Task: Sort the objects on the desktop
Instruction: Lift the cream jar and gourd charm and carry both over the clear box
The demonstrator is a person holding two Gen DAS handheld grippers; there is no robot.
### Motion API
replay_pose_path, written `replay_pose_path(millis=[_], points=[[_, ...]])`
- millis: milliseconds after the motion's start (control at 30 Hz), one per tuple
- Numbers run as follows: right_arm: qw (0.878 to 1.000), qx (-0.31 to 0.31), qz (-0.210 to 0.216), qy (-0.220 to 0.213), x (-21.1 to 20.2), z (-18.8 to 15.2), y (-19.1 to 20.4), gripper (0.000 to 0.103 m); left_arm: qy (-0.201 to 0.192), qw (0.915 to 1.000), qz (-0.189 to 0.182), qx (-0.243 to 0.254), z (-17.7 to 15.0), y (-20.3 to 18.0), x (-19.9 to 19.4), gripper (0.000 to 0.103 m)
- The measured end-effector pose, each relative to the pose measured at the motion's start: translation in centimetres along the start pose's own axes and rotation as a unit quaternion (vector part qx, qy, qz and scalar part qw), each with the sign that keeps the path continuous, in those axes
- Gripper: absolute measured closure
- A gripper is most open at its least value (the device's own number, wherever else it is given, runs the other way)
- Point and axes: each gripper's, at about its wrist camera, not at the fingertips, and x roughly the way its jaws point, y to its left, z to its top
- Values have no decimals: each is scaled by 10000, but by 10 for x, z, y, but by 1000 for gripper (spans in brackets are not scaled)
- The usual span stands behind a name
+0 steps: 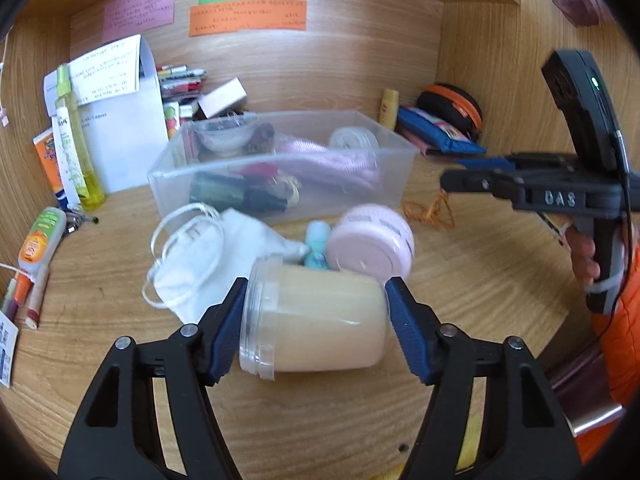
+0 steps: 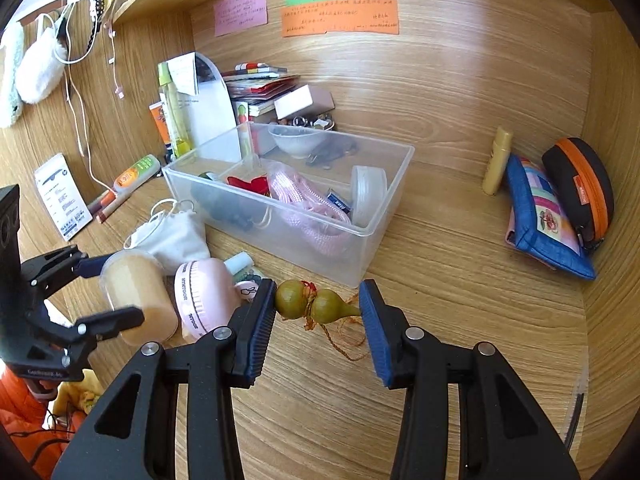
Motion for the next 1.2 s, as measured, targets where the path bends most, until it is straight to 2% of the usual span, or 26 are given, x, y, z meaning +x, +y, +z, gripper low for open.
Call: replay_pose_path(millis=[333, 633, 900, 1000, 1133, 1200], points=[[10000, 25, -9, -14, 5, 13, 1, 64, 213, 9997, -129, 83, -14, 1, 1, 36], [9992, 7, -31, -394, -8, 56, 2, 64, 77, 9998, -102, 180, -12, -5, 7, 36], [9966, -165, -102, -804, -22, 98, 10, 64, -191, 9989, -343, -249, 14, 12, -7, 37], [9955, -154, -55, -932, -25, 111, 12, 64, -244, 9990, -252, -267, 23, 16, -11, 37], [9944, -200, -42, -1042, -27, 129, 17, 64, -332, 9985, -304, -304, 37, 21, -16, 37], [9937, -242, -56, -1097, -27, 139, 20, 64, -470, 9984, -165, -276, 48, 23, -20, 37]])
